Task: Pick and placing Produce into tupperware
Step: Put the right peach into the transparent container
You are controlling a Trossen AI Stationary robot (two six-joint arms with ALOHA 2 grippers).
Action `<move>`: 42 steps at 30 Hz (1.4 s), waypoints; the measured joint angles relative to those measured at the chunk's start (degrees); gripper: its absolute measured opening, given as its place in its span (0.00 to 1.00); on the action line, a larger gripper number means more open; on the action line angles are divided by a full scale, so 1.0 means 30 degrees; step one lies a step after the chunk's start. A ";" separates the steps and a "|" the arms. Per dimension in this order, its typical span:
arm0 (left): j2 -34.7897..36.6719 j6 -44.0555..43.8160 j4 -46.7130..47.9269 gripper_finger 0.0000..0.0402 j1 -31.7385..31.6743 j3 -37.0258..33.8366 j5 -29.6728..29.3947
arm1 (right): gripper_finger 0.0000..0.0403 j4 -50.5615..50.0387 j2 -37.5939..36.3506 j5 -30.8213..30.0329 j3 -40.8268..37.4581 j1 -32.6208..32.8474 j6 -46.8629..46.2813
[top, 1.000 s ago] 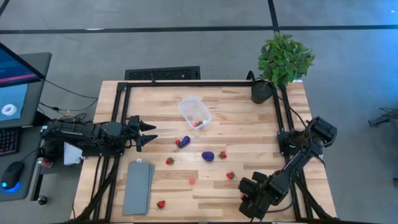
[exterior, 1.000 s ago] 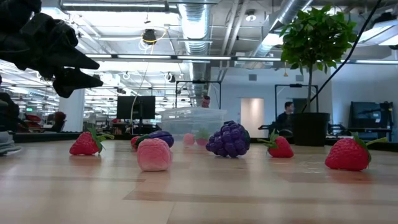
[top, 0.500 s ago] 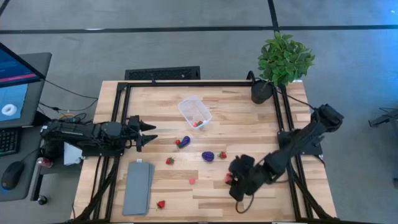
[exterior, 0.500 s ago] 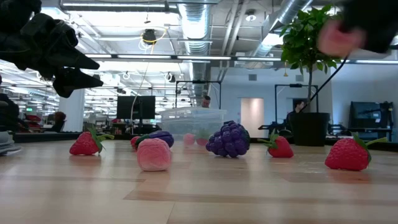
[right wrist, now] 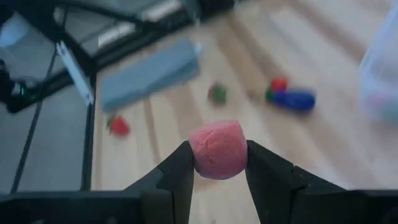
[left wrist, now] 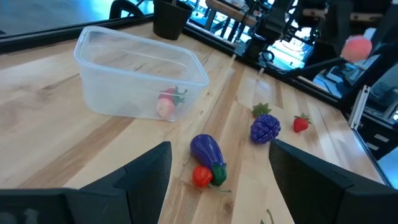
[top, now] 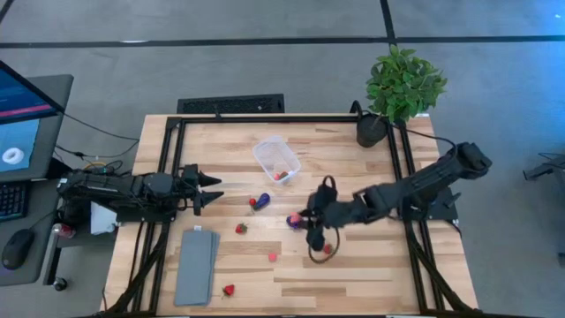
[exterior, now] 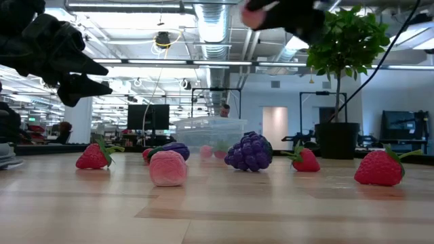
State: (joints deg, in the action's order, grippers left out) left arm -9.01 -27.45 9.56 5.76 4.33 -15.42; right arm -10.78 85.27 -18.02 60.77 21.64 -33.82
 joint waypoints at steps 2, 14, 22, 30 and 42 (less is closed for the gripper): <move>0.0006 -0.0251 -0.0007 0.65 0.0000 0.0002 0.0000 | 0.39 0.0803 0.0000 0.0007 0.0000 -0.0706 0.1015; 0.0004 -0.1228 -0.0007 0.65 0.0000 0.0002 -0.0015 | 0.39 0.2278 0.0094 -0.0008 0.0000 -0.4726 0.5320; 0.0005 -0.1273 -0.0007 0.65 0.0000 -0.0005 -0.0109 | 0.39 0.2314 0.0102 -0.0015 0.0000 -0.7326 0.5989; -0.0002 -0.1280 -0.0015 0.65 0.0000 -0.0004 -0.0467 | 0.40 0.2310 0.0102 -0.0012 0.0000 -0.9070 0.6115; 0.0001 -0.1283 -0.0066 0.65 0.0005 0.0002 -0.1312 | 0.40 0.2974 0.0102 0.0044 0.0000 -1.0013 0.7035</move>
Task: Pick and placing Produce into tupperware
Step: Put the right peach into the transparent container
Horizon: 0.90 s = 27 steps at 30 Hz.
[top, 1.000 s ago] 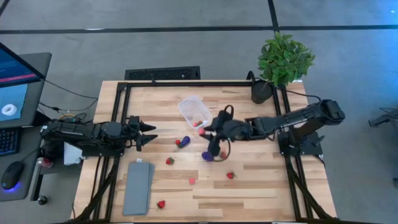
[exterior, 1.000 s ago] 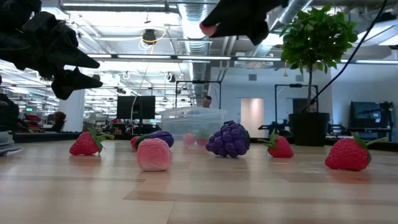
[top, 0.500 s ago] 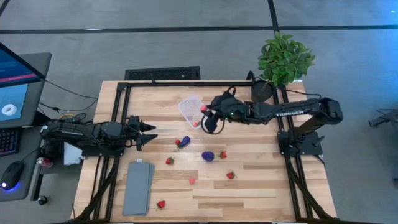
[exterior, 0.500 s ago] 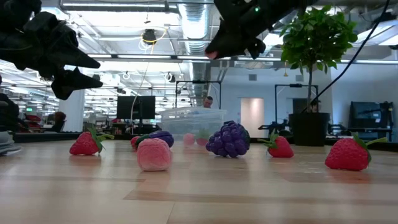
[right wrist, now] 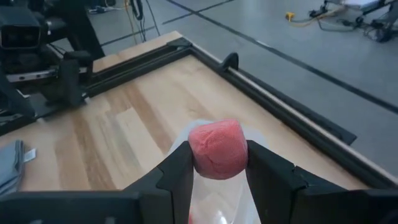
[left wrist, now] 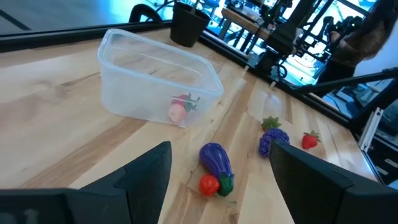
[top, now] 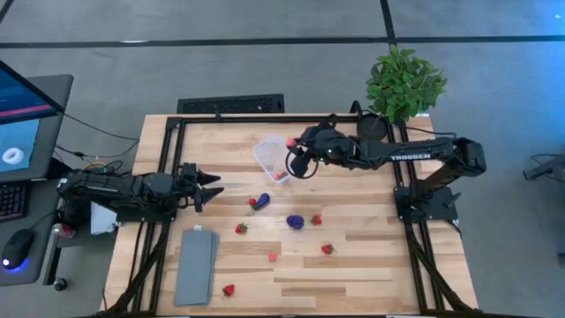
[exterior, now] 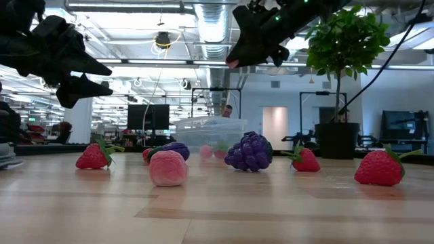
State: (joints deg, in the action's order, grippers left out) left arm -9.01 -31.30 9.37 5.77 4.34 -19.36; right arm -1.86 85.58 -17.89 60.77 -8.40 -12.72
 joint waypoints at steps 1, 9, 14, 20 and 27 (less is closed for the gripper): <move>-0.0003 0.0003 -0.0007 0.65 -0.0005 0.0000 -0.0045 | 0.40 0.0161 0.0040 -0.0002 0.0000 0.0000 0.0175; 0.0005 -0.0125 -0.0064 0.65 -0.0005 -0.0007 -0.0353 | 0.40 0.1703 0.2733 0.0065 0.0010 -0.0251 0.0255; -0.0001 -0.0585 -0.0050 0.65 -0.0005 -0.0007 -0.0291 | 0.40 0.2327 0.4894 0.0889 0.0606 -0.0248 -0.0353; -0.0003 -0.0786 -0.0059 0.65 -0.0005 -0.0007 -0.0277 | 0.40 0.2204 0.7014 0.1039 0.2142 -0.0355 -0.0473; 0.0005 -0.1010 -0.0066 0.65 -0.0005 -0.0007 -0.0262 | 0.40 -0.0249 0.8713 0.2112 0.4143 -0.1032 -0.1312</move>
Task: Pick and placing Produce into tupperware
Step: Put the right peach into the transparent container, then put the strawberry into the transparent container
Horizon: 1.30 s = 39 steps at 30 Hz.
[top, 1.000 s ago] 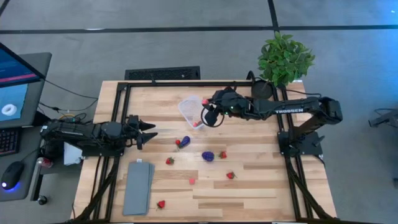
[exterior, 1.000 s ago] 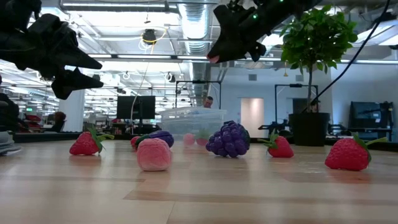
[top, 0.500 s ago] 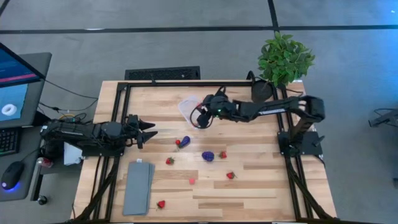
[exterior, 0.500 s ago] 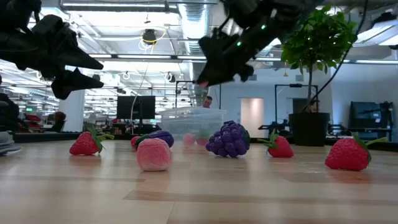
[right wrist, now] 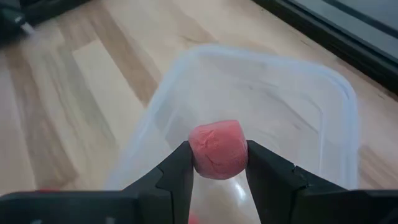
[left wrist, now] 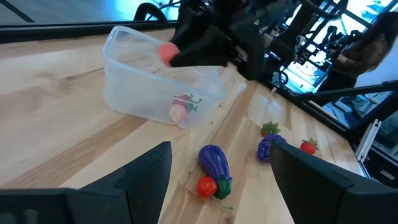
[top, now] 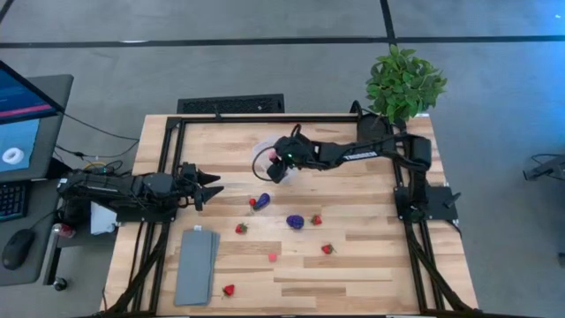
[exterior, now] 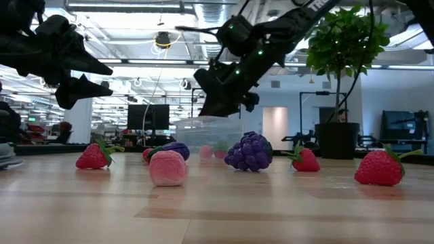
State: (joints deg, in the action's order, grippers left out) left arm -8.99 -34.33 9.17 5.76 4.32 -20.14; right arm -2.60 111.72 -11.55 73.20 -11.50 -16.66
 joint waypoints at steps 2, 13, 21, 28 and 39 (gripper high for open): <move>0.0000 -0.0021 -0.0007 0.65 0.0000 0.0000 0.0000 | 0.40 -0.0384 0.0091 0.0198 0.0377 -0.0115 -0.0115; 0.0000 -0.0109 0.0000 0.65 0.0000 0.0000 0.0088 | 0.40 -0.0689 0.0059 0.0408 0.0957 -0.0564 -0.0456; 0.0000 -0.0102 0.0000 0.65 0.0000 0.0000 0.0090 | 0.44 -0.1522 0.0059 0.0416 0.0964 -0.0556 -0.0700; 0.0000 -0.0106 0.0000 0.65 0.0000 0.0000 0.0087 | 0.53 -0.1621 0.0059 0.0423 0.0957 -0.0418 -0.1089; 0.0000 -0.0197 0.0000 0.65 0.0000 0.0000 0.0095 | 0.57 -0.1419 -0.1696 0.1926 0.0957 0.0616 0.2051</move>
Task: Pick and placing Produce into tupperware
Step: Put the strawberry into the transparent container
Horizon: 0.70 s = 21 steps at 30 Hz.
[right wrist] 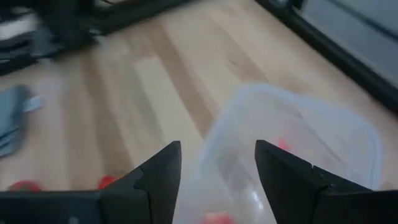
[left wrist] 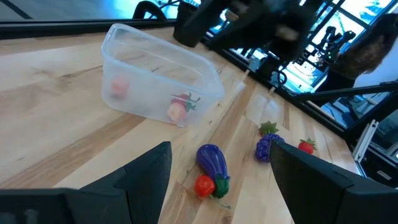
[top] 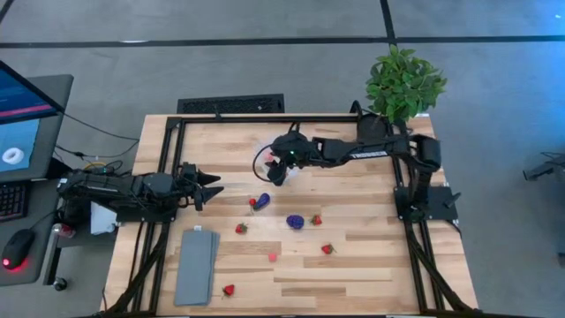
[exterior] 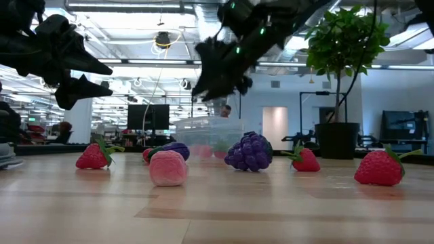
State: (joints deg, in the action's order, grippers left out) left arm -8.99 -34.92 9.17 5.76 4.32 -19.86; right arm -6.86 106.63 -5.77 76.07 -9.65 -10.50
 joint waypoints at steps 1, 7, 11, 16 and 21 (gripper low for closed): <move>0.0000 0.0000 0.0000 0.65 0.0000 0.0000 0.0000 | 0.56 -0.0041 -0.0321 -0.0002 0.0000 0.0167 0.0450; 0.0000 -0.1877 0.0015 0.65 0.0004 0.0007 0.0107 | 0.55 -0.1732 -0.2542 -0.0003 0.0000 0.1239 0.1654; -0.0001 -0.1410 0.0094 0.65 0.0007 0.0007 0.1358 | 0.56 -0.4105 -0.3890 -0.0009 0.0000 0.2255 0.1381; -0.0007 0.1005 0.0278 0.65 0.0022 0.0000 0.5303 | 0.55 -0.7168 -0.5111 -0.0108 0.0000 0.4082 0.0558; -0.0216 0.2274 0.0291 0.65 0.0022 -0.0007 0.6148 | 0.53 -0.9751 -0.5853 -0.1562 -0.0107 0.6339 -0.1332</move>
State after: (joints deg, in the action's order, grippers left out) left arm -9.64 -28.10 10.04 5.82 4.29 -1.41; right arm -36.11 89.07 -10.46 75.75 9.36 -14.50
